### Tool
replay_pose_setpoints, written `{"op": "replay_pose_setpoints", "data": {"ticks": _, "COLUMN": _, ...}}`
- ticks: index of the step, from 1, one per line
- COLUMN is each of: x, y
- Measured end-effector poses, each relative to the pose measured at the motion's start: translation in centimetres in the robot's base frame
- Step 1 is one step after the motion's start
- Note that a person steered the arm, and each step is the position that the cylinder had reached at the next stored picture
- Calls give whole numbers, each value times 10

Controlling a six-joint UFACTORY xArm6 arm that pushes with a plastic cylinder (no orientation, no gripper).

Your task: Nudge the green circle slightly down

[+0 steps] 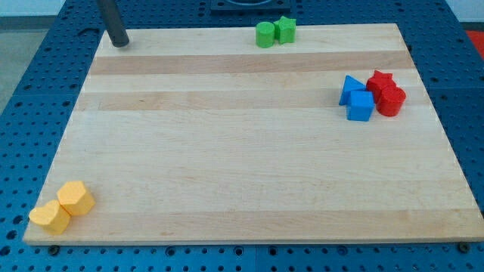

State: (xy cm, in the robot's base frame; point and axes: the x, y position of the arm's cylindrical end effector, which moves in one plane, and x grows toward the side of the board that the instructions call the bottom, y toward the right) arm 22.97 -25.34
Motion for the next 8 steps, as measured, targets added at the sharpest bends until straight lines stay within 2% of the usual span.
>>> {"op": "replay_pose_setpoints", "data": {"ticks": 2, "x": 0, "y": 37}}
{"op": "replay_pose_setpoints", "data": {"ticks": 6, "x": -38, "y": 87}}
{"op": "replay_pose_setpoints", "data": {"ticks": 8, "x": -37, "y": 132}}
